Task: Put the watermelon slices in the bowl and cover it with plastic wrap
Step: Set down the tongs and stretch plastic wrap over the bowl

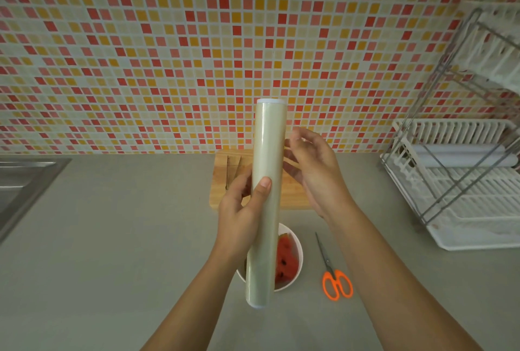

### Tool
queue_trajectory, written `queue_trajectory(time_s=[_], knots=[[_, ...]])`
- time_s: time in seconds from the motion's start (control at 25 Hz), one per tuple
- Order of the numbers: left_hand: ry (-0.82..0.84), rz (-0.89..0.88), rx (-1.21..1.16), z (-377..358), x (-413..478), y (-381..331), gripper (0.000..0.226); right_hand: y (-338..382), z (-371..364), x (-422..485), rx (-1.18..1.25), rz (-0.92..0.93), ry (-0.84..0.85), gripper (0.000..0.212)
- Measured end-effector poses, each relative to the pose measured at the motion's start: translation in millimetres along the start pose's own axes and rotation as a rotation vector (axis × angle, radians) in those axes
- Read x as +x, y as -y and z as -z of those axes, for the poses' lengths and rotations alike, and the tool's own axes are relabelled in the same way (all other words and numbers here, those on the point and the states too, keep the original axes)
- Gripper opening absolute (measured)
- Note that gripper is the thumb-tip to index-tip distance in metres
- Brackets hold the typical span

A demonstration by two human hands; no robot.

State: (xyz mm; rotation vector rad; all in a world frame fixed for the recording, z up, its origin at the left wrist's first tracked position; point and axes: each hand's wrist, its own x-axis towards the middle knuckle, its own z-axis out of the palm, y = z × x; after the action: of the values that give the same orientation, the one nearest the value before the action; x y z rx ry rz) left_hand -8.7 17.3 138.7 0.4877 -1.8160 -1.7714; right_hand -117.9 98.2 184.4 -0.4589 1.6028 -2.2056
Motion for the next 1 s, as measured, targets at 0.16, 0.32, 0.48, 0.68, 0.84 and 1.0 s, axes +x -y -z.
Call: queue_trajectory(time_s=[0.16,0.32,0.48,0.68,0.84,1.0], knots=[[0.033,-0.022,-0.061,2,1,-3,0.041,3,0,1,-0.142,0.107,-0.025,0.006],[0.083,-0.052,-0.112,1,2,-8,0.04,9,-2,9,-0.111,0.111,-0.119,0.008],[0.082,-0.058,-0.157,2,9,-16,0.04,4,5,-5,-0.068,0.041,0.053,0.032],[0.084,-0.077,-0.158,3,13,-21,0.038,-1,7,-8,-0.275,0.112,0.013,0.005],[0.097,-0.115,-0.149,1,16,-25,0.036,-4,9,-9,-0.23,0.061,-0.021,0.008],[0.105,-0.156,-0.167,2,22,-31,0.027,-6,10,-18,-0.27,0.048,0.111,0.005]])
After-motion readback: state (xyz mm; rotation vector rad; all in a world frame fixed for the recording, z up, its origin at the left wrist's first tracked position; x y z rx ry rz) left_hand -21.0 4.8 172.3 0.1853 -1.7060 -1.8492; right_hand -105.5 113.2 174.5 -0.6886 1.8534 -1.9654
